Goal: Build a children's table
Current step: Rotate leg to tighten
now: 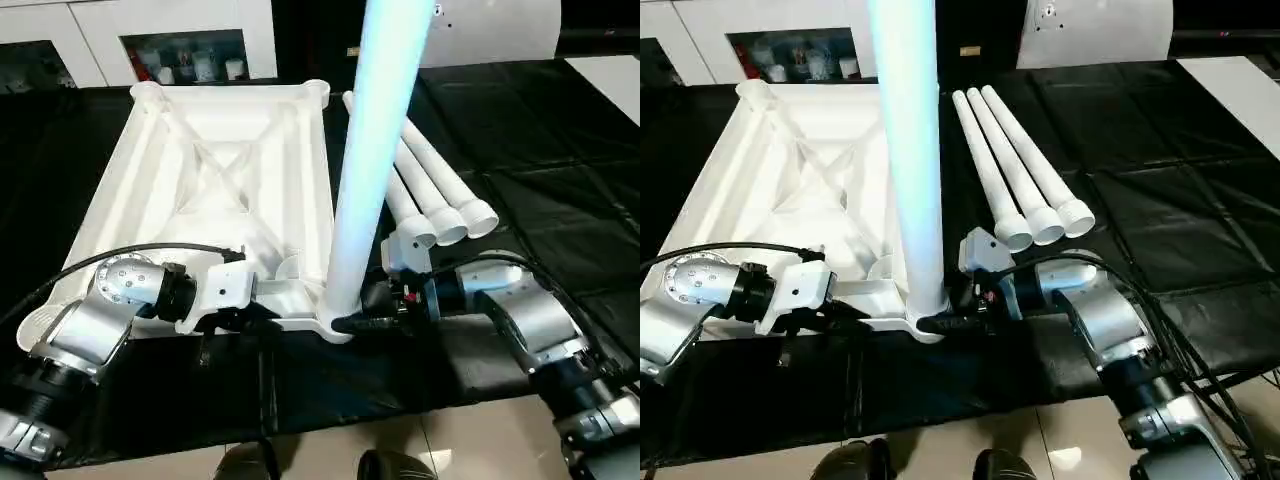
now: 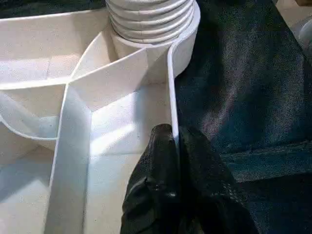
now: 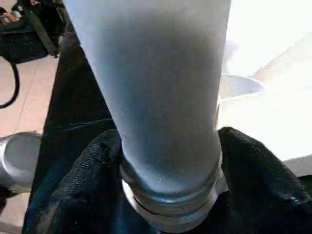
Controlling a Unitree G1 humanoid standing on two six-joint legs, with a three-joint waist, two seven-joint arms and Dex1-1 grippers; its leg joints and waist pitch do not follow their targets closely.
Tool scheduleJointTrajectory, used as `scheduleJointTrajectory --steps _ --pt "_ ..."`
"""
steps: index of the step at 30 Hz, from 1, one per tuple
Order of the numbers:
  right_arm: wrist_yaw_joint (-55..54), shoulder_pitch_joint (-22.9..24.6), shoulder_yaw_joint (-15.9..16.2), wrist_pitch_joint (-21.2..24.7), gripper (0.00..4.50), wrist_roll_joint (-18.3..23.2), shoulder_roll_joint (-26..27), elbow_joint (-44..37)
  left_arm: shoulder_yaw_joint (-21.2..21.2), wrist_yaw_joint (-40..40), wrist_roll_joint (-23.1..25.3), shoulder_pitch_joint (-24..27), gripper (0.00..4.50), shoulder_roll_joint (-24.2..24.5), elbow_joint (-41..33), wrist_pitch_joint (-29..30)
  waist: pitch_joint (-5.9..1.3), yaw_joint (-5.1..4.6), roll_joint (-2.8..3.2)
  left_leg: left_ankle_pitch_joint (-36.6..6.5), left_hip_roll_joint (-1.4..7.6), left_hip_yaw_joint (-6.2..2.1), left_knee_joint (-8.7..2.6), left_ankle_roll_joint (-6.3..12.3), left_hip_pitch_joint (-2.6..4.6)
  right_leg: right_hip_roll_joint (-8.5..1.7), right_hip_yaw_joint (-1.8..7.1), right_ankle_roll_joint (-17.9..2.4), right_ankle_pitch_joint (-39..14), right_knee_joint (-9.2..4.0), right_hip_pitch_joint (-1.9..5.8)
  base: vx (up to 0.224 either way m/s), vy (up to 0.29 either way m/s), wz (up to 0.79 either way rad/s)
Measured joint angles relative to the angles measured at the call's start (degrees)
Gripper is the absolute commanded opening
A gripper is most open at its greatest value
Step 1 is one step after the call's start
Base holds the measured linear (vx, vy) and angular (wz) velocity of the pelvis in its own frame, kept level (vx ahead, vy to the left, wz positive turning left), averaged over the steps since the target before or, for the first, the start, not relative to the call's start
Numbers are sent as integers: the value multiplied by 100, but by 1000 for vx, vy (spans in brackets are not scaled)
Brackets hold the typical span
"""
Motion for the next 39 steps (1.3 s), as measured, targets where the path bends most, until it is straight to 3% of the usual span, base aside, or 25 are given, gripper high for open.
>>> scheduleJointTrajectory --steps 8,11,13,16,24,26,29,32,33,39 --pt "-67 188 -116 334 266 181 101 -149 173 91 -87 181 0 -20 -200 327 -1 1 -2 -1 1 1 5 0 0 0 2 -1 -1 3 -1 0 0 0" --pt "-806 673 -413 519 265 176 487 -508 510 752 -122 630 0 -188 -870 1198 -5 -26 -5 -1 2 5 4 -1 8 -1 4 -4 -1 6 0 0 0 0" --pt "-1401 755 -547 608 264 144 711 -532 588 1144 -105 714 0 -345 -1134 1740 -5 -143 -4 -14 -1 12 5 -37 20 -1 16 -26 13 8 0 0 0 0" --pt "-2314 804 -803 807 264 30 1141 -523 764 1925 -35 949 0 -838 -1607 2555 -1 -229 -12 -10 -3 17 -4 -45 60 0 24 -38 24 1 15 0 0 0" --pt "-4596 345 -1268 1051 264 -523 2402 -60 889 3897 638 912 0 -2319 -2226 4083 1 -242 -13 -2 -9 16 -37 -58 71 -1 25 -1 7 -24 19 0 0 0" --pt "-4891 219 -1279 962 264 -667 2487 60 830 4216 736 793 0 -2538 -2198 4234 -2 -230 -8 -2 -11 18 -52 -58 62 -1 23 -19 27 -48 18 0 0 0" --pt "-4952 207 -1279 858 334 -759 2489 63 751 4344 740 742 0 -2573 -2214 4263 -4 -167 -5 9 -11 18 -75 -20 52 0 18 -2 23 -81 18 17 1 0" --pt "-4959 223 -1281 746 337 -788 2504 58 670 4339 789 633 0 -2514 -2169 4259 -5 -148 -3 8 -9 17 -74 -14 26 1 11 4 20 -77 0 0 0 0" --pt "-4960 227 -1282 700 364 -813 2502 58 655 4329 821 605 0 -2483 -2155 4250 -5 -151 -3 9 -8 16 -67 -14 9 1 9 4 21 -71 -13 0 0 0" --pt "-4658 399 -1223 531 407 -729 2334 -50 544 4125 815 539 0 -2122 -2040 3961 -4 -155 -4 13 -7 16 -55 -11 -14 1 11 3 43 -73 -32 0 0 0"
